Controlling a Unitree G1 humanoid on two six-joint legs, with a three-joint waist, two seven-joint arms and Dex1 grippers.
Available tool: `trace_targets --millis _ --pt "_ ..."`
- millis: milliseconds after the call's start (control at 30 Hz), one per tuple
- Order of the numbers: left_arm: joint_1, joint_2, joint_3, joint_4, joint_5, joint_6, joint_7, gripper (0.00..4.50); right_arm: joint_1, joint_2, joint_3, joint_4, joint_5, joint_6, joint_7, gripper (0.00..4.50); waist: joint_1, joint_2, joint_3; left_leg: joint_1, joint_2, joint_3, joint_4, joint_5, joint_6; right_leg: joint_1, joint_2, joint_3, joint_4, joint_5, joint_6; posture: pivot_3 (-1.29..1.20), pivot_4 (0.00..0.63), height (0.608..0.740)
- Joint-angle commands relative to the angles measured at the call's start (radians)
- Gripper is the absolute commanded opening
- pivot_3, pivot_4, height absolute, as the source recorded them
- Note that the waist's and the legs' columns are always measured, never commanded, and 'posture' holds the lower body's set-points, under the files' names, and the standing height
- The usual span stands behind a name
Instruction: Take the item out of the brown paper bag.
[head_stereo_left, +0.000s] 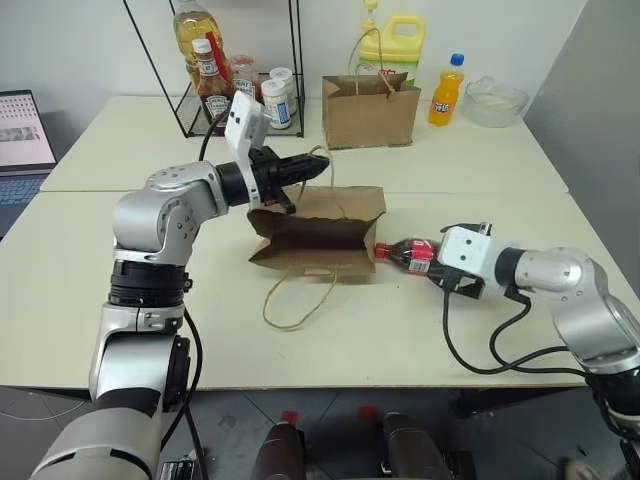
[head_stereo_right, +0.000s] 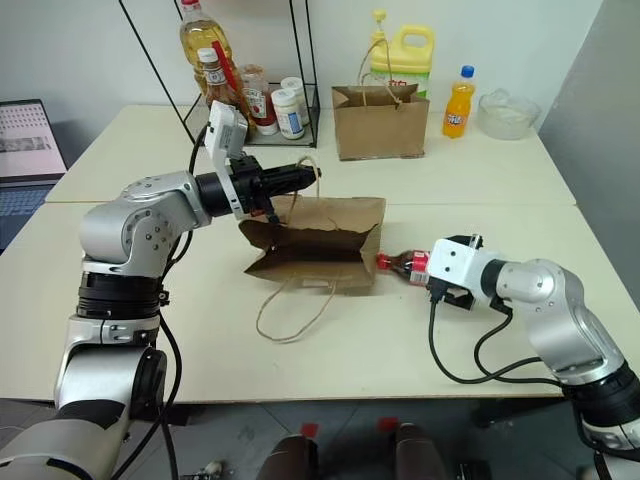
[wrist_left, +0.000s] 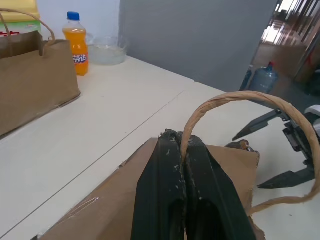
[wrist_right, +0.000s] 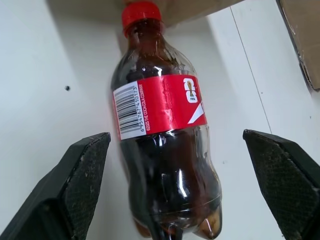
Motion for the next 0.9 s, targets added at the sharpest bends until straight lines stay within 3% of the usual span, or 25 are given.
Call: trace_targets --millis 33,233,333,733,767,900 --pt "-0.034 0.013 0.014 0.007 0.009 -0.032 -0.014 0.00 0.022 0.016 -0.068 -0.078 0.026 0.041 -0.027 4.46 0.000 0.000 0.000 0.000 0.000 0.000 0.000 0.000 0.000 0.000 0.000 0.000 0.000 0.000 0.000 0.00 0.150 0.740" --pt "-0.063 0.028 0.017 0.054 0.026 -0.048 -0.035 0.00 0.062 0.040 -0.143 -0.161 0.087 0.098 -0.040 4.46 0.000 0.000 0.000 0.000 0.000 0.000 0.000 0.000 0.000 0.000 0.000 0.000 0.000 0.000 0.000 0.00 0.150 0.740" --pt "-0.091 0.042 0.033 0.112 0.034 -0.061 -0.035 0.58 0.071 0.112 -0.212 -0.205 0.154 0.149 -0.080 4.50 0.000 0.000 0.000 0.000 0.000 0.000 0.000 0.000 0.000 0.000 0.000 0.000 0.000 0.000 0.000 0.00 0.150 0.740" --pt "-0.175 0.071 0.031 0.349 0.172 -0.223 0.037 4.27 0.120 0.240 -0.196 -0.233 0.151 0.160 -0.263 4.50 0.000 0.000 0.000 0.000 0.000 0.000 0.000 -0.001 0.001 0.000 0.000 0.000 0.000 0.000 0.000 0.00 0.150 0.740" --pt "-0.177 0.076 0.034 0.362 0.181 -0.231 0.042 4.48 0.127 0.248 -0.195 -0.236 0.151 0.158 -0.276 4.50 0.000 0.000 0.000 0.000 0.000 0.000 0.000 -0.001 0.001 0.000 0.000 0.000 0.000 0.000 0.000 0.00 0.150 0.740" --pt "-0.171 0.104 0.047 0.386 0.201 -0.245 0.056 4.48 0.160 0.275 -0.192 -0.254 0.161 0.151 -0.310 4.50 -0.001 0.000 0.000 0.000 0.000 0.000 -0.001 -0.001 0.001 0.000 0.000 0.000 0.000 0.000 0.000 0.00 0.150 0.740"
